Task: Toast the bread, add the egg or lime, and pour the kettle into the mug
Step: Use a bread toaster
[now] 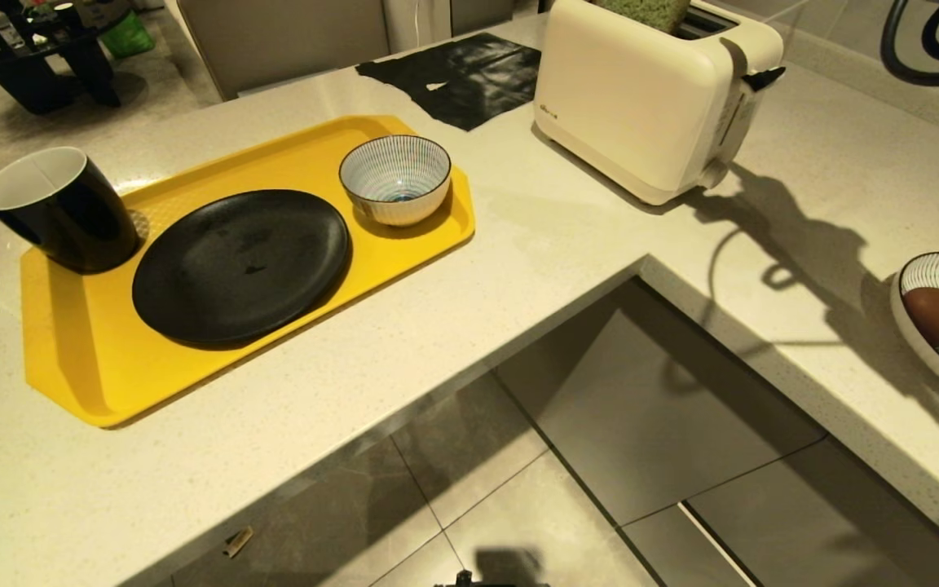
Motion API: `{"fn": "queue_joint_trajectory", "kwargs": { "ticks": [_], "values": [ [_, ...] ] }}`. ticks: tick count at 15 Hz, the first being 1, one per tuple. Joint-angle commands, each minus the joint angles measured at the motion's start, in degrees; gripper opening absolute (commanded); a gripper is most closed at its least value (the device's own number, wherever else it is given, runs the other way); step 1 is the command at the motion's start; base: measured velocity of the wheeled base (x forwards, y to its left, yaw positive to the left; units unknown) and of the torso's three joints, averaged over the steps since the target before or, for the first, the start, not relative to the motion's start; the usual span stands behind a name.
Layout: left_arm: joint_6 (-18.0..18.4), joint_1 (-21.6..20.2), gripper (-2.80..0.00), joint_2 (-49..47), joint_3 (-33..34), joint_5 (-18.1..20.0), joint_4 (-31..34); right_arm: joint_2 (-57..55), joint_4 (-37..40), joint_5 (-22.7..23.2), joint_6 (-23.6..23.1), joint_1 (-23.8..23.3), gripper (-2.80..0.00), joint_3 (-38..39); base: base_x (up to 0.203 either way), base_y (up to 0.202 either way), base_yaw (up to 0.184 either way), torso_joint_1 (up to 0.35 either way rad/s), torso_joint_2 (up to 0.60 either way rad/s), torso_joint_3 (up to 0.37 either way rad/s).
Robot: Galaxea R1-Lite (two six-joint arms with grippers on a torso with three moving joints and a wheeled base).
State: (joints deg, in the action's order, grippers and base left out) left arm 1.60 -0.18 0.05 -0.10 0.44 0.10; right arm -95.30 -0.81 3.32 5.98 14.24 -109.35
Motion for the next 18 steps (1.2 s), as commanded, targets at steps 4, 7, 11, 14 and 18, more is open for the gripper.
{"fn": "queue_joint_trajectory", "kwargs": {
  "ticks": [4,7,11,14,18],
  "values": [
    [0.0,0.0,-2.80,0.0,0.0,0.0,0.0,1.0,0.7,-1.2,-0.2,-0.2,-2.80,3.5,0.000,0.000,0.000,0.000,0.00,0.000],
    [0.0,0.0,-2.80,0.0,0.0,0.0,0.0,0.8,0.4,-2.6,-2.4,-0.1,-2.80,6.3,0.000,0.000,0.000,0.000,0.00,0.000],
    [0.1,0.0,-2.80,0.0,0.0,0.0,-0.1,0.8,0.3,-2.5,-7.1,-0.1,-2.80,8.9,0.000,0.000,0.000,0.000,0.00,0.000],
    [0.0,0.0,-2.80,0.0,0.0,0.0,-0.1,1.0,0.3,-2.6,-7.2,-0.1,-2.80,10.0,0.000,0.000,0.000,0.000,0.00,0.000],
    [0.0,0.0,-2.80,0.0,0.0,-0.2,0.0,1.5,0.3,-2.6,-7.3,-0.2,-2.80,11.9,0.000,0.000,0.000,0.000,0.00,0.000]
  ]
}}
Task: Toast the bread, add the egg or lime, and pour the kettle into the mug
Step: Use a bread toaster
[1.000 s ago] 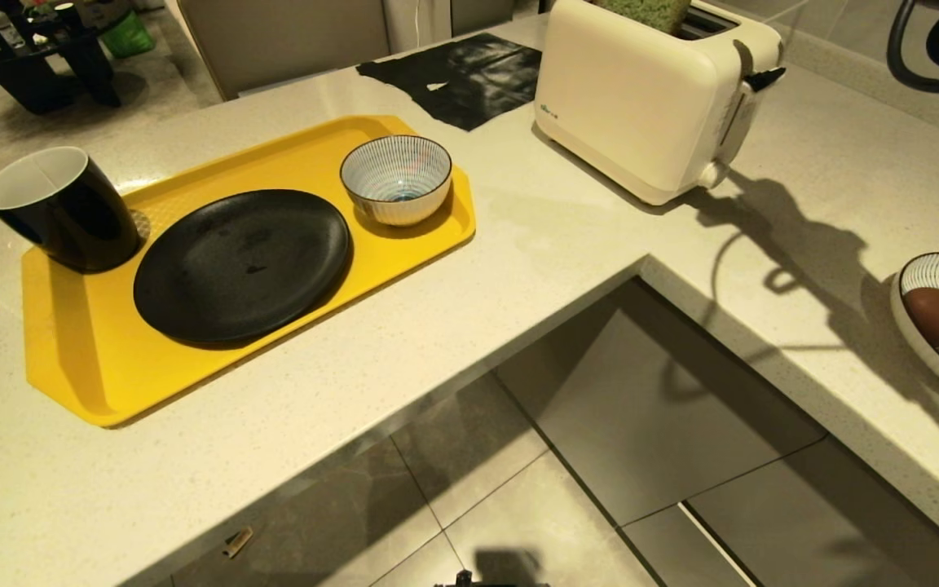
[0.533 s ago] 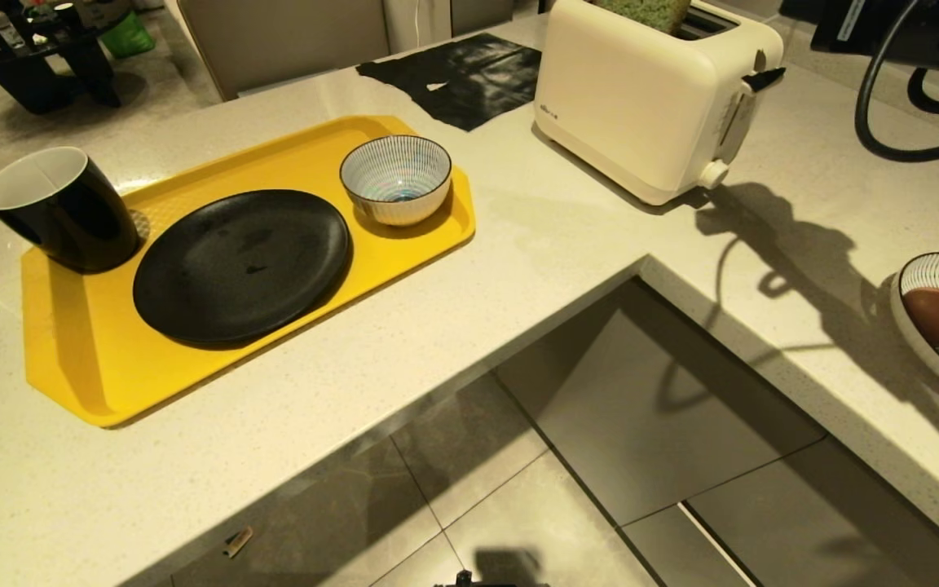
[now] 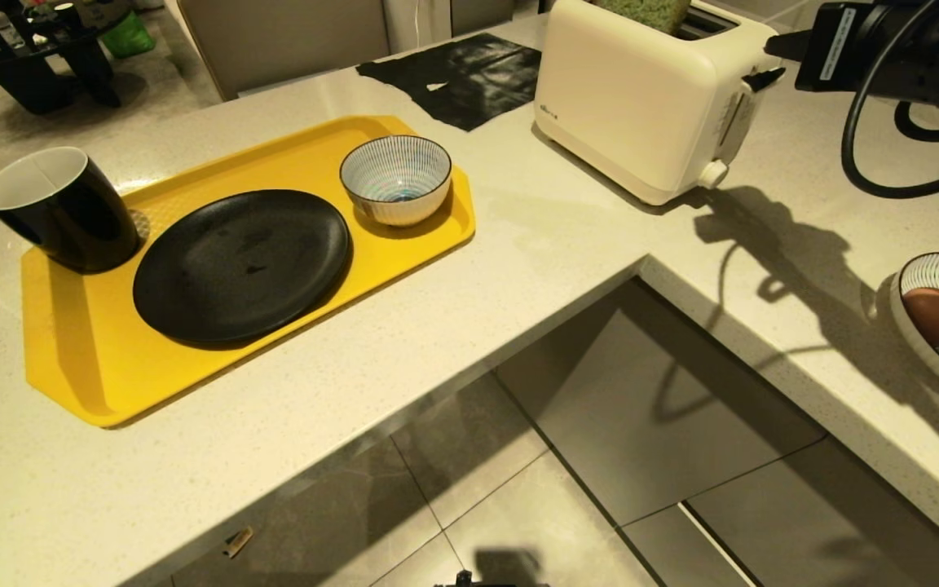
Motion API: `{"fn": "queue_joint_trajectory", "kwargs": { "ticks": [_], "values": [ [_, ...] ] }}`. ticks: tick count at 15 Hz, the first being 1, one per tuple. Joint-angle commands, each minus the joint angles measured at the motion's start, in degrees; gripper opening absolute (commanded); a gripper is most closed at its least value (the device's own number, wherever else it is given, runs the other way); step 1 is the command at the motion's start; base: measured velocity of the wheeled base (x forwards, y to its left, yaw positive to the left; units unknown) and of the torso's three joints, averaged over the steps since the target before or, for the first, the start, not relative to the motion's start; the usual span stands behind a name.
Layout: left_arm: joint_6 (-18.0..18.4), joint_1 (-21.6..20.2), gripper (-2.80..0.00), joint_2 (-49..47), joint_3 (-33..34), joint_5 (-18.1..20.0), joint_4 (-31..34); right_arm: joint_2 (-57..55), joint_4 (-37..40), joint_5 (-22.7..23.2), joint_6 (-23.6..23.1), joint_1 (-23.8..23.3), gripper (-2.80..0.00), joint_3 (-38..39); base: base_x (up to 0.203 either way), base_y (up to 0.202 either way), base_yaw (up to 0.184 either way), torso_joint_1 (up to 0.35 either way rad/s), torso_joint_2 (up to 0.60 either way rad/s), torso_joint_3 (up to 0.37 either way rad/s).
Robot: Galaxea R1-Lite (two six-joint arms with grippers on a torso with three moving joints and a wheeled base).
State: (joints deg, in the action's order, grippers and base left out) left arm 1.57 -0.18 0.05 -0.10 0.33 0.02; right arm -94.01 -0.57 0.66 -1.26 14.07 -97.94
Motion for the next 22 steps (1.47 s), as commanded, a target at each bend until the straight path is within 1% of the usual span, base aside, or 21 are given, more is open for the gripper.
{"fn": "queue_joint_trajectory", "kwargs": {
  "ticks": [1,3,6,8,13,16,20,22],
  "values": [
    [0.0,0.0,-2.80,0.0,0.0,-0.1,0.0,0.2,0.0,0.0,0.0,0.0,-2.80,1.0,0.000,0.000,0.000,0.000,0.00,0.000],
    [0.0,-0.1,-2.80,0.0,0.0,-0.1,0.0,-0.5,-1.1,0.0,0.0,0.0,-2.80,1.9,0.000,0.000,0.000,0.000,0.00,0.000],
    [-0.1,0.0,-2.80,0.0,0.0,-0.2,0.1,-2.8,-8.5,0.0,0.1,-0.7,-2.80,1.7,0.000,0.000,0.000,0.000,0.00,0.000],
    [0.0,0.0,-2.80,0.0,0.0,-0.1,0.0,-2.6,-8.5,0.1,0.1,-0.7,-2.80,2.6,0.000,0.000,0.000,0.000,0.00,0.000],
    [0.0,0.0,-2.80,0.0,0.0,0.0,0.0,1.2,-8.3,0.4,0.1,-0.7,-2.80,7.8,0.000,0.000,0.000,0.000,0.00,0.000],
    [0.0,0.0,-2.80,0.0,0.0,0.1,0.0,1.8,-8.3,0.4,0.0,-0.7,-2.80,8.8,0.000,0.000,0.000,0.000,0.00,0.000],
    [0.0,0.0,-2.80,0.0,0.0,0.1,0.1,1.8,-8.7,0.5,0.0,-0.7,-2.80,13.2,0.000,0.000,0.000,0.000,0.00,0.000],
    [0.0,0.0,-2.80,0.0,0.0,0.1,0.1,1.6,-8.8,0.6,0.1,-0.7,-2.80,13.7,0.000,0.000,0.000,0.000,0.00,0.000]
  ]
}}
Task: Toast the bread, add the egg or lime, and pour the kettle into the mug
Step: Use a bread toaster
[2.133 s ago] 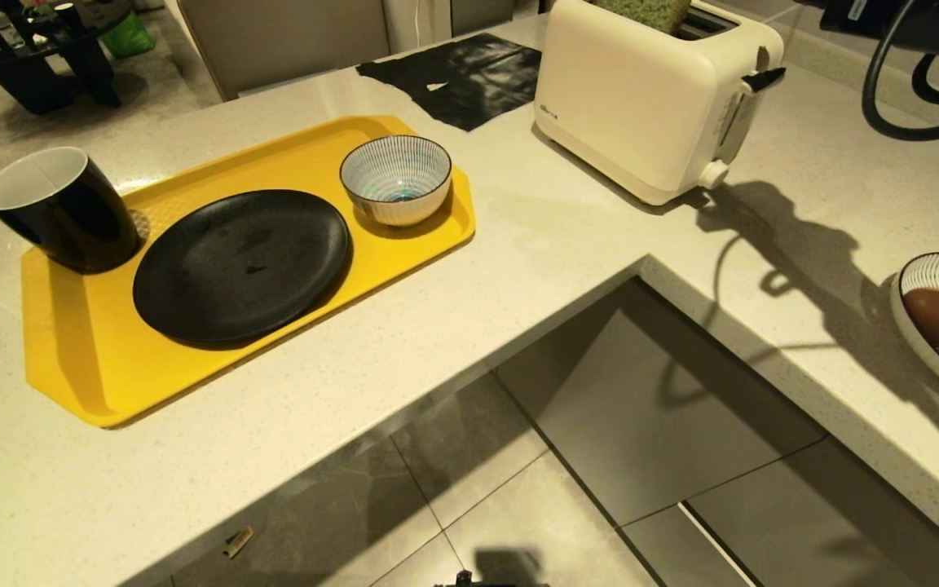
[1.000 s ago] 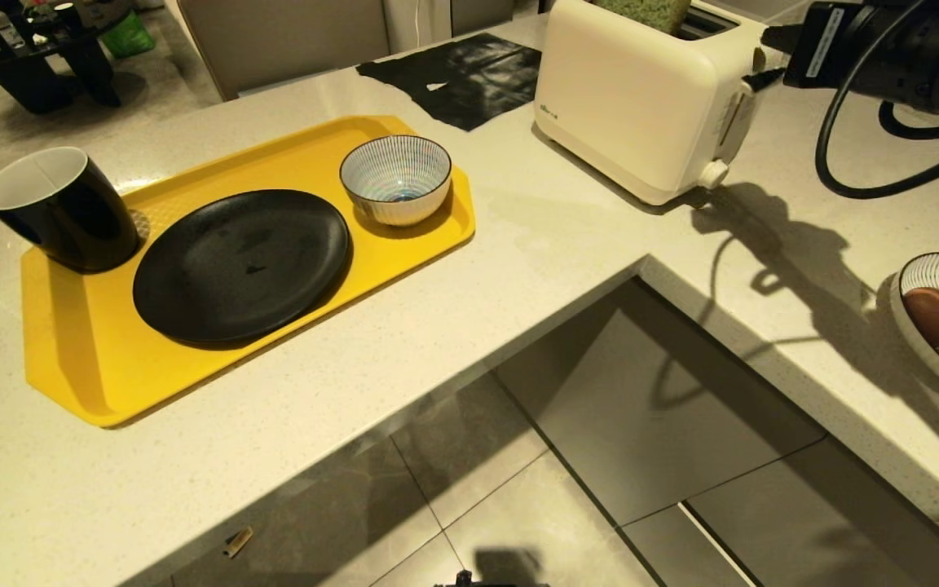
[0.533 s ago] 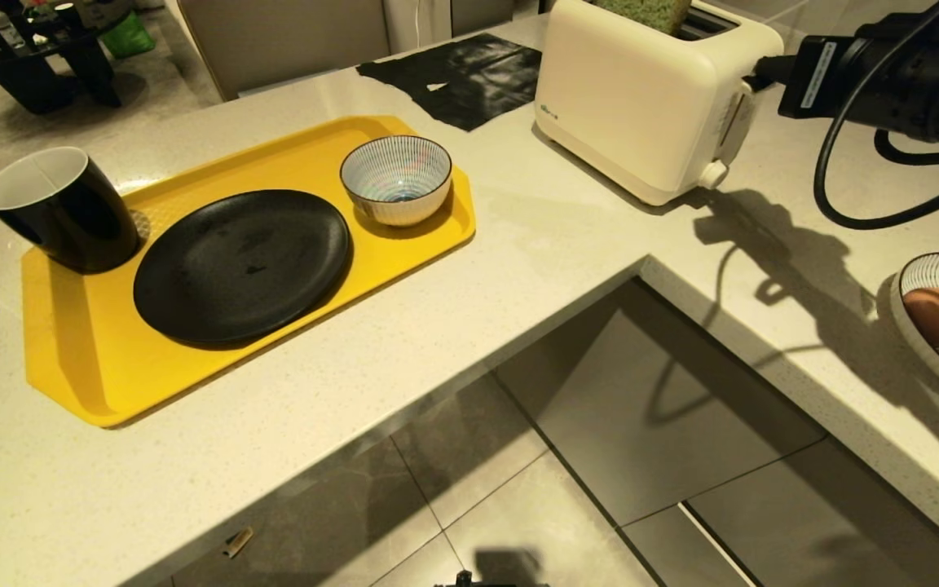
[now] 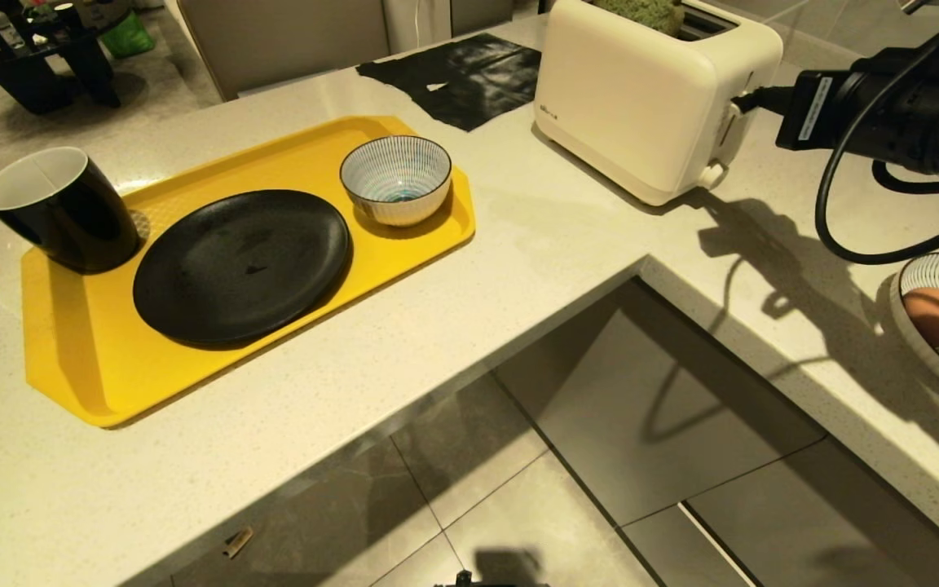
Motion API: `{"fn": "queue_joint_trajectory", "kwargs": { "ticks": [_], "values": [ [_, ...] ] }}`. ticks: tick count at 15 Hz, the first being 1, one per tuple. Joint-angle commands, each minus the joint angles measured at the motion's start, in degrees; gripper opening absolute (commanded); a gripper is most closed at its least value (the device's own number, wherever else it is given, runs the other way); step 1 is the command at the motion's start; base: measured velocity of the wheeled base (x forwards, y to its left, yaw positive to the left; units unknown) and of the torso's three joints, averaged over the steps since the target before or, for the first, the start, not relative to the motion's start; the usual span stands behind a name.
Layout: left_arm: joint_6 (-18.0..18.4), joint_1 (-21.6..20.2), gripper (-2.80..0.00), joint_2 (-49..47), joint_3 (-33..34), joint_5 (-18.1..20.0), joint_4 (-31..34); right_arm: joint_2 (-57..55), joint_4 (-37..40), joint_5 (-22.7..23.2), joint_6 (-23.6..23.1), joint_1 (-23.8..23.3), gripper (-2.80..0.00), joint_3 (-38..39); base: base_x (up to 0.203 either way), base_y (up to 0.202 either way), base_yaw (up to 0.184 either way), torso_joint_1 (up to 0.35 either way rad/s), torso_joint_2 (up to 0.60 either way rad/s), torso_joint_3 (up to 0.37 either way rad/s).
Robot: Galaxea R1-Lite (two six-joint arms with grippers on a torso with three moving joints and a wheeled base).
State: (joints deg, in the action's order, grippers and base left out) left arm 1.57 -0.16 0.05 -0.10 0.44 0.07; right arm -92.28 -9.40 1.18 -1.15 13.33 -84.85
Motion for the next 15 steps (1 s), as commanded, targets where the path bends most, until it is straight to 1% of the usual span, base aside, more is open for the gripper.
{"fn": "queue_joint_trajectory", "kwargs": {
  "ticks": [1,8,11,15],
  "values": [
    [0.0,0.0,-2.80,0.0,0.0,0.0,0.0,-0.3,0.0,0.1,0.0,0.0,-2.80,0.7,0.000,0.000,0.000,0.000,0.00,0.000],
    [0.0,0.0,-2.80,0.0,0.0,-0.2,0.0,-2.0,-0.1,0.1,0.2,0.1,-2.80,1.3,0.000,0.000,0.000,0.000,0.00,0.000],
    [0.0,0.0,-2.80,0.0,0.0,-0.3,0.0,-2.7,-1.9,0.0,0.1,0.1,-2.80,1.6,0.000,0.000,0.000,0.000,0.00,0.000],
    [0.0,0.0,-2.80,0.0,0.0,-0.3,0.0,-2.6,-2.0,0.0,0.0,0.1,-2.80,2.5,0.000,0.000,0.000,0.000,0.00,0.000]
  ]
}}
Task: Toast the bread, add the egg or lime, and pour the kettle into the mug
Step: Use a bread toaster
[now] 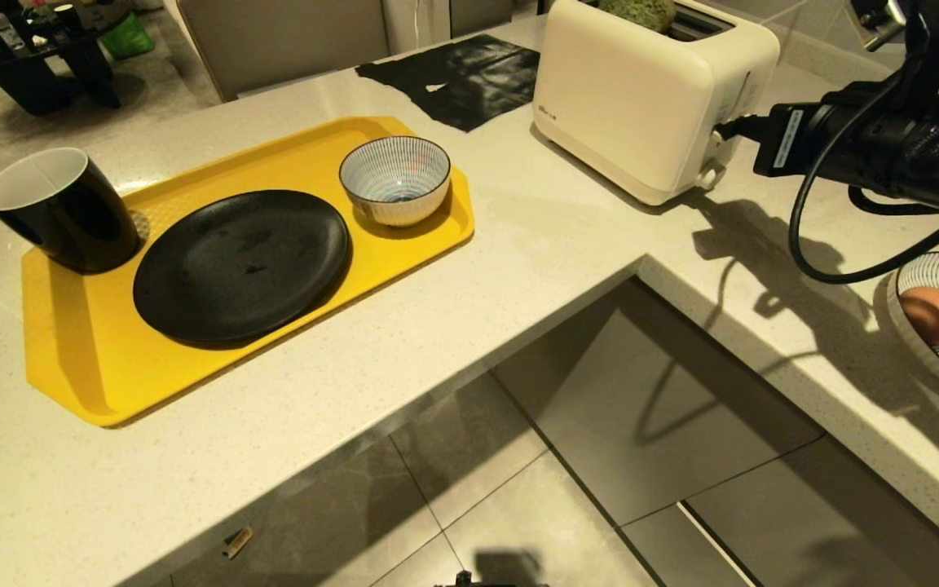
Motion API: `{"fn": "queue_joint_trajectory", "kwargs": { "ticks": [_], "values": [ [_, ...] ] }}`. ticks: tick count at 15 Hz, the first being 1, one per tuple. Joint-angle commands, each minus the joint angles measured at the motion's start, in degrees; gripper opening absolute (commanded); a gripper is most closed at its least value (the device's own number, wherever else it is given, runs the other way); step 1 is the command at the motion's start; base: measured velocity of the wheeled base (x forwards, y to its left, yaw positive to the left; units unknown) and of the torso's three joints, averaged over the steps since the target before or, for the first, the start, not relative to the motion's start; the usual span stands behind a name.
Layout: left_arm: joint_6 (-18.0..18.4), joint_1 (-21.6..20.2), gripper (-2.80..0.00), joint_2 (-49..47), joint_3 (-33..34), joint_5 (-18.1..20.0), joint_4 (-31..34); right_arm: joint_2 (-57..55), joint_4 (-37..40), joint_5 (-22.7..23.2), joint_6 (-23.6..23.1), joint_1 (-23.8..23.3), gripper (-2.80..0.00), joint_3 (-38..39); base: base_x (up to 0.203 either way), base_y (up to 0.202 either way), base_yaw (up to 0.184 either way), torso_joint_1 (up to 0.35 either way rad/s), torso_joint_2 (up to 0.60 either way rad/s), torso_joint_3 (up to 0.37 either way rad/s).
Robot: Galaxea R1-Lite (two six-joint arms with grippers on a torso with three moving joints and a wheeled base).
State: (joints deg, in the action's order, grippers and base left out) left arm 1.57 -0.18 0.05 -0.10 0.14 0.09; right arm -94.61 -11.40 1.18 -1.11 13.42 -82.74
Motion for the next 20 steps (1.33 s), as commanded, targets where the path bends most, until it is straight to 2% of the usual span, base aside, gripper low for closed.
{"fn": "queue_joint_trajectory", "kwargs": {
  "ticks": [1,20],
  "values": [
    [0.0,0.0,-2.80,0.0,0.0,0.0,0.0,-0.1,0.0,0.0,0.0,0.0,-2.80,0.5,0.000,0.000,0.000,0.000,0.00,0.000],
    [-0.1,0.0,-2.80,0.0,0.0,0.0,0.0,-0.3,0.0,-0.1,0.0,0.1,-2.80,2.7,0.000,0.000,0.000,0.000,0.00,0.000]
  ]
}}
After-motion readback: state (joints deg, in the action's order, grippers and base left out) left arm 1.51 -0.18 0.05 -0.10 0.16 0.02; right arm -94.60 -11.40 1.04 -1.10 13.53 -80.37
